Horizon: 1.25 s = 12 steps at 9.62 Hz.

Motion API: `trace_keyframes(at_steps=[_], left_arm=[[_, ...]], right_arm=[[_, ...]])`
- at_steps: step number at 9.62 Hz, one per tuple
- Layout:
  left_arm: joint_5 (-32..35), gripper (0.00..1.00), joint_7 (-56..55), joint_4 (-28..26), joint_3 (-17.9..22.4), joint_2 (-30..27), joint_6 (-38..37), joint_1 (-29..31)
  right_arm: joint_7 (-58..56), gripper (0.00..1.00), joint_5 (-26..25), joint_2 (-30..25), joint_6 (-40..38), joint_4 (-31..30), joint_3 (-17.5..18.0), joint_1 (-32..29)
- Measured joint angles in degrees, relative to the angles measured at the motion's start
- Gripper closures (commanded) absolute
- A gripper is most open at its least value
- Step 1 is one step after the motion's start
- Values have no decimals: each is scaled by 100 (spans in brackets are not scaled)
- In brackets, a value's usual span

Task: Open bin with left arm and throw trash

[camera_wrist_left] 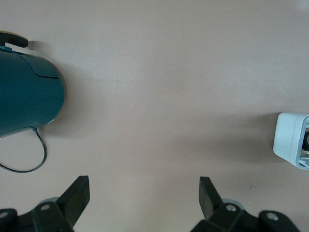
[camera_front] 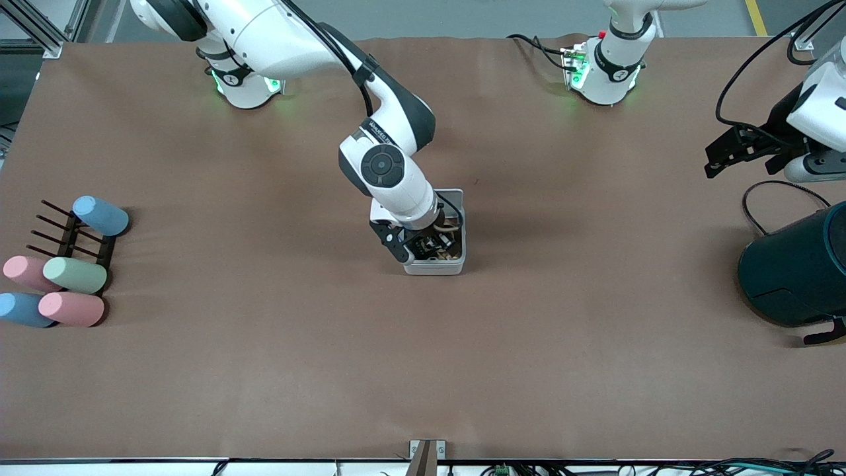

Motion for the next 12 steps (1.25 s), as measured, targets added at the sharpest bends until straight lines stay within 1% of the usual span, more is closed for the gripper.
trace_keyframes(at_steps=[2, 3, 4, 5, 6, 7, 8, 9, 10, 11, 12], left_arm=[[0, 0, -2, 35, 1, 30, 0, 3], [0, 0, -5, 42, 1, 43, 0, 3], [0, 0, -6, 46, 2, 53, 0, 4], [0, 0, -6, 50, 2, 57, 0, 5], [0, 0, -6, 55, 3, 59, 0, 7], [0, 0, -6, 60, 3, 63, 0, 9], [0, 0, -6, 66, 5, 66, 0, 13], [0, 0, -6, 71, 6, 70, 0, 15], [0, 0, -6, 73, 6, 73, 0, 15], [0, 0, -6, 76, 6, 76, 0, 15], [0, 0, -6, 79, 6, 79, 0, 15]], right_arm=[[41, 15, 2, -259, -202, 144, -63, -117], [40, 15, 2, -510, -547, 188, -99, -353], [-108, 15, -1, -815, -1168, 206, -116, -740], [-595, 15, 2, -1121, -1873, 217, -120, -1225], [-1289, 15, 9, -1388, -2561, 222, -121, -1685], [-2184, 14, 11, -1645, -3300, 226, -124, -2125], [-3173, 11, 9, -1899, -3989, 229, -130, -2536], [-4172, 10, 0, -2162, -4579, 229, -135, -2947], [-5146, 7, -10, -2441, -5024, 215, -138, -3332], [-6095, 2, -30, -2728, -5302, 148, -144, -3693], [-7053, 1, -135, -3005, -5532, 62, -144, -4034]])
